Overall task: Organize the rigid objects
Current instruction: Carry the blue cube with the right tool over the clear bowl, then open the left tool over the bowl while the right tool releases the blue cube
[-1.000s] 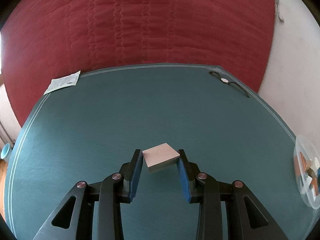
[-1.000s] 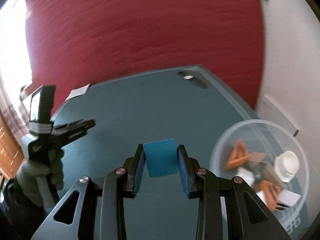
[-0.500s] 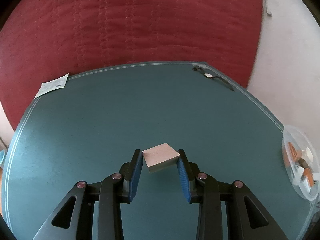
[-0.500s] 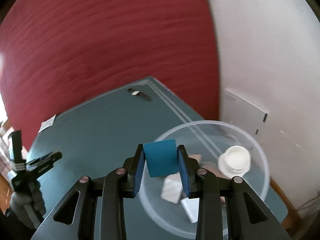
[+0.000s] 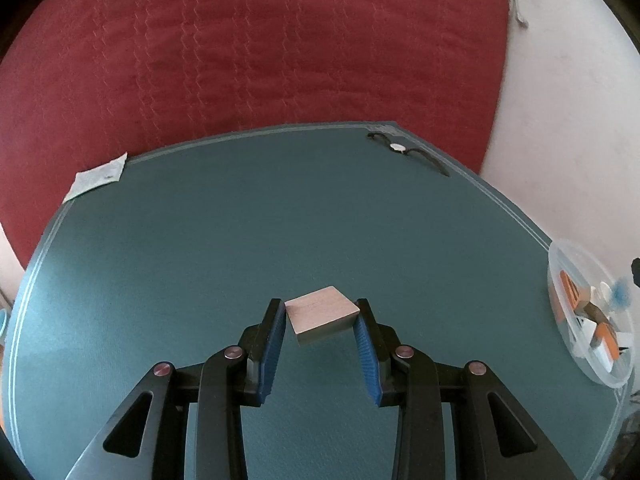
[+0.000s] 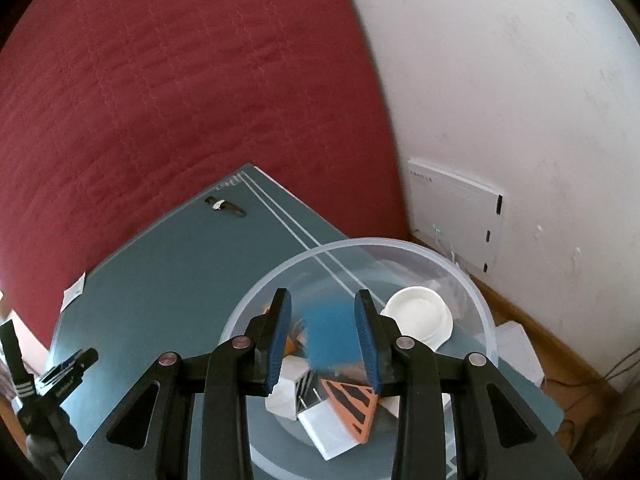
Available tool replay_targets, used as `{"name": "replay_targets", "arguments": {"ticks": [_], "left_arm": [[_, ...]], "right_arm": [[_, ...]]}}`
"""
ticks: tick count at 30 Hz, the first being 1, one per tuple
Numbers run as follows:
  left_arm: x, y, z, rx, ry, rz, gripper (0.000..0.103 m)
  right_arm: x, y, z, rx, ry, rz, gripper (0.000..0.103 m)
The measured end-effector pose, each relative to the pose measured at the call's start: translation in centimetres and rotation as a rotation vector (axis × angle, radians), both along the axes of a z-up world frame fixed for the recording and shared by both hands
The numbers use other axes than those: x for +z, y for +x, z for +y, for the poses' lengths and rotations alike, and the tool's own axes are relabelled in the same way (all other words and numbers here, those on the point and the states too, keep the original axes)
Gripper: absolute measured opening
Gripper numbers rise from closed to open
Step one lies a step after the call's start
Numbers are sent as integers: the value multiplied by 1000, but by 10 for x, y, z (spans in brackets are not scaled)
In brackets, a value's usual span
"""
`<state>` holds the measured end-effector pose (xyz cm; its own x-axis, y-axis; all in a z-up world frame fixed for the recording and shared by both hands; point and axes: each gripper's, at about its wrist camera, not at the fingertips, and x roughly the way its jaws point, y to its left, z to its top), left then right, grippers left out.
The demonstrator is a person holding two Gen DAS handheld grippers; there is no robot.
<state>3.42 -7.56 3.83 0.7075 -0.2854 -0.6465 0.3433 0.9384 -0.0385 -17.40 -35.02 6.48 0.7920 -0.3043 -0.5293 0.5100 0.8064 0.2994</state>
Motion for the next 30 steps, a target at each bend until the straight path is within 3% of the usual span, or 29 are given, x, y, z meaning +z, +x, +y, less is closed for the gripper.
{"name": "replay_targets", "arguments": {"ticks": [12, 30], "left_arm": [[1, -1, -3, -36, 18, 20, 37], [10, -36, -86, -239, 16, 28, 37]], "right_arm": [[-6, -7, -9, -11, 5, -10, 34], [-10, -35, -43, -62, -8, -6, 40]]}}
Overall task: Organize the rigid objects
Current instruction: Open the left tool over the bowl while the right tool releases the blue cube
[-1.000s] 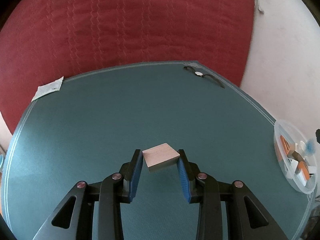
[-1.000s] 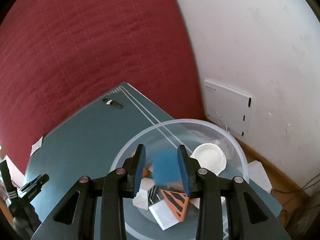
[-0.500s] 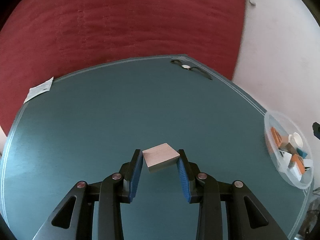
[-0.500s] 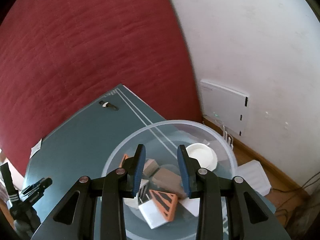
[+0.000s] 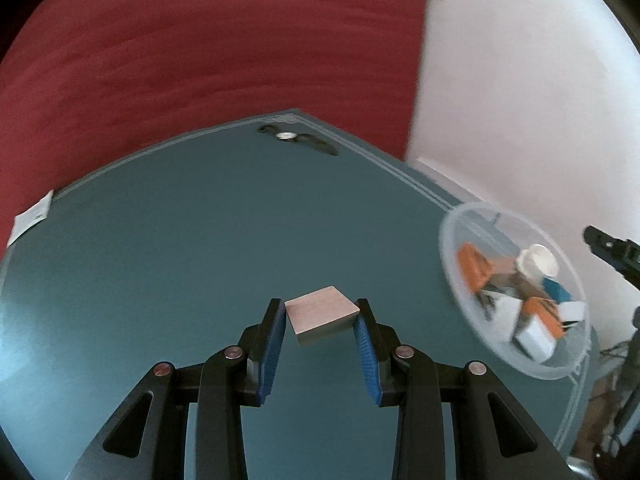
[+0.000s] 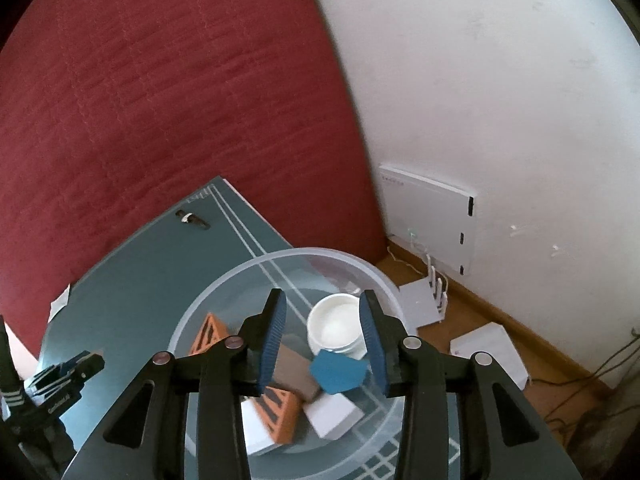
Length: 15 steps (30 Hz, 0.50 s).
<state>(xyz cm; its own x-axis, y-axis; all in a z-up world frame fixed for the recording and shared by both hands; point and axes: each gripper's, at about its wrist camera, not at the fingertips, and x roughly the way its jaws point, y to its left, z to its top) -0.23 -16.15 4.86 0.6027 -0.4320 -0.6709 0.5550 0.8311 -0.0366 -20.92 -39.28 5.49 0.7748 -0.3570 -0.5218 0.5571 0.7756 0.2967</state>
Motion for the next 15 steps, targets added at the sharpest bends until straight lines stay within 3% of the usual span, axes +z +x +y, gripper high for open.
{"name": "replay_targets", "arguments": {"ticks": [15], "left_arm": [[10, -22, -61, -155, -21, 31, 37]], "right_arm": [[-10, -11, -10, 21, -8, 17, 40]]}}
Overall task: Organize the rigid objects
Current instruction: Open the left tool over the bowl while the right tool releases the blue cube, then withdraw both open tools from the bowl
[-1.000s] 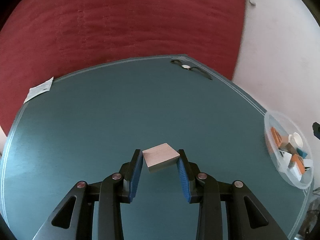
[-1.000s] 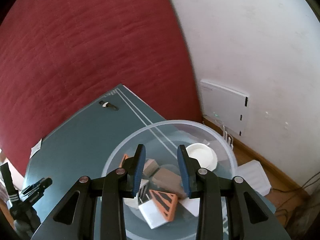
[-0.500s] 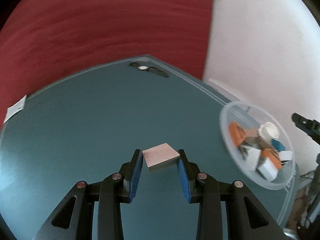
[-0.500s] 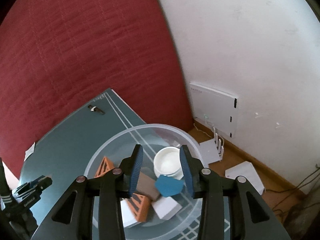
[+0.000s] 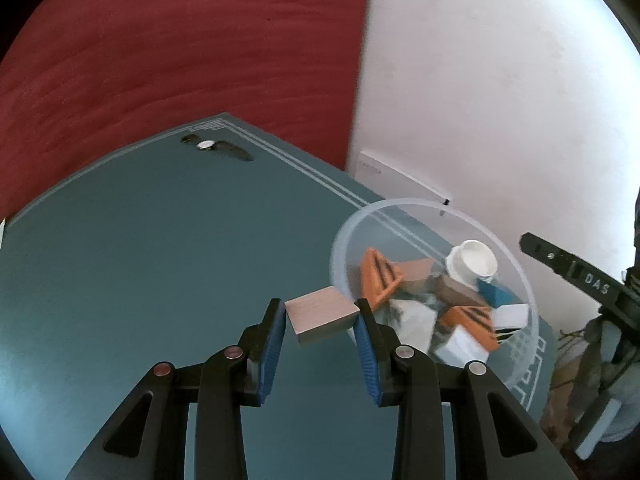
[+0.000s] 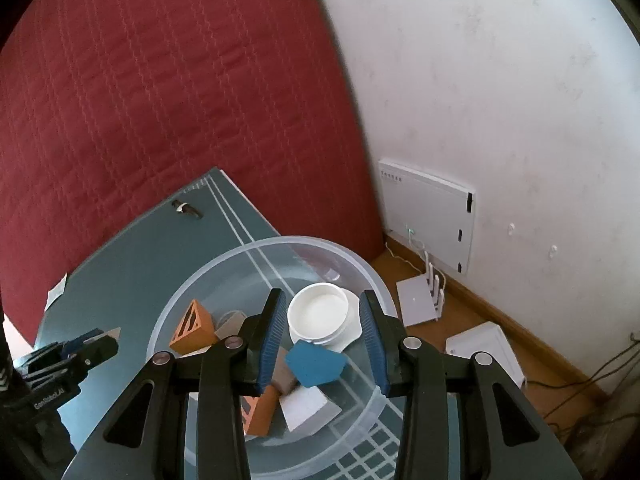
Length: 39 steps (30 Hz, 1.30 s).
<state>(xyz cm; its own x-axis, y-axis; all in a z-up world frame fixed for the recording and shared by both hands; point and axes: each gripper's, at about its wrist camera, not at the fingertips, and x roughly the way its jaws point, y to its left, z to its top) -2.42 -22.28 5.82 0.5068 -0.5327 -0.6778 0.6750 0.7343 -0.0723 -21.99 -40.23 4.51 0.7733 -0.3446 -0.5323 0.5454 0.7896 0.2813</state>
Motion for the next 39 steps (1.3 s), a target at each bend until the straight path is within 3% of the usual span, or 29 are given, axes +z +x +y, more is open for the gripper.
{"name": "replay_targets", "arguments": {"ticks": [14, 15, 16, 18, 23, 29, 34, 39], "left_arm": [[8, -18, -52, -123, -27, 4, 38], [9, -19, -55, -128, -29, 3, 44], [10, -18, -58, -128, -33, 5, 64], [10, -17, -59, -110, -53, -6, 86], [4, -15, -52, -68, -21, -34, 87], [-4, -10, -38, 5, 29, -63, 101], [-3, -10, -27, 42, 64, -94, 102], [-3, -10, -17, 76, 69, -103, 102]], "right_arm": [[2, 1, -1, -12, -4, -13, 40], [2, 2, -1, -12, -4, -14, 40], [2, 2, -2, -13, -4, -15, 40], [3, 2, -2, -14, -5, -18, 40], [3, 1, -5, -22, -2, -26, 43], [3, 1, -3, -25, 0, -26, 52], [3, -1, -3, -24, 3, -26, 71], [1, -7, 2, -25, 17, -8, 78]]}}
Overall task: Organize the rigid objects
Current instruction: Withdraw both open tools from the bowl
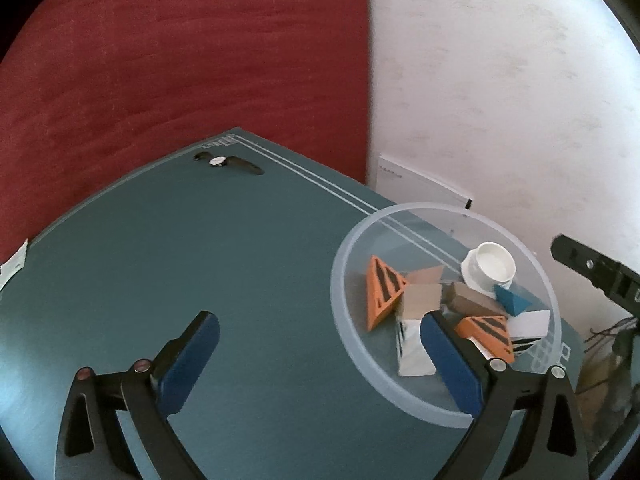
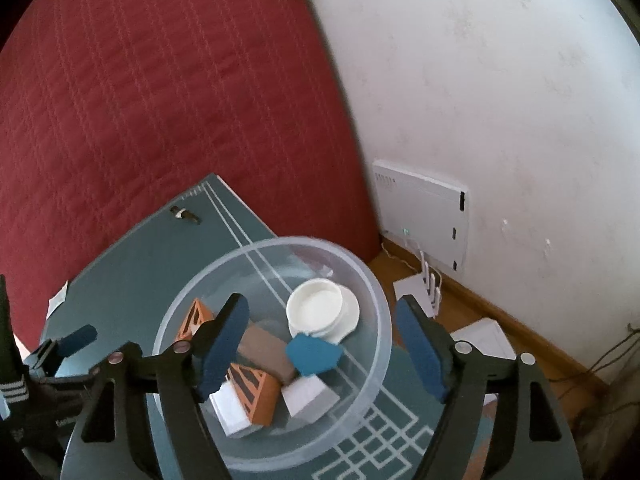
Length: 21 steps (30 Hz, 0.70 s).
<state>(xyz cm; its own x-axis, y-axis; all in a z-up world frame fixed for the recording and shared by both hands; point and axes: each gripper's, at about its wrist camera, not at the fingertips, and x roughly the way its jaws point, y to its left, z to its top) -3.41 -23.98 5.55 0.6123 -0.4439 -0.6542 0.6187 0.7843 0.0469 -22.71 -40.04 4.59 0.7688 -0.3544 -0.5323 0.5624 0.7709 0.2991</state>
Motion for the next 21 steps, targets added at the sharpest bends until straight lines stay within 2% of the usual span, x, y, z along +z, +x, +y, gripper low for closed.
{"name": "replay_targets", "arguments": {"ticks": [6, 15, 21], "left_arm": [[3, -3, 13, 37, -14, -31, 102], [6, -6, 30, 94, -36, -55, 102], [4, -9, 31, 84, -26, -74, 102]], "right_arm": [[-2, -10, 17, -8, -25, 23, 86], [-9, -10, 40, -2, -116, 58, 87], [-8, -7, 52, 36, -165, 65, 94]]}}
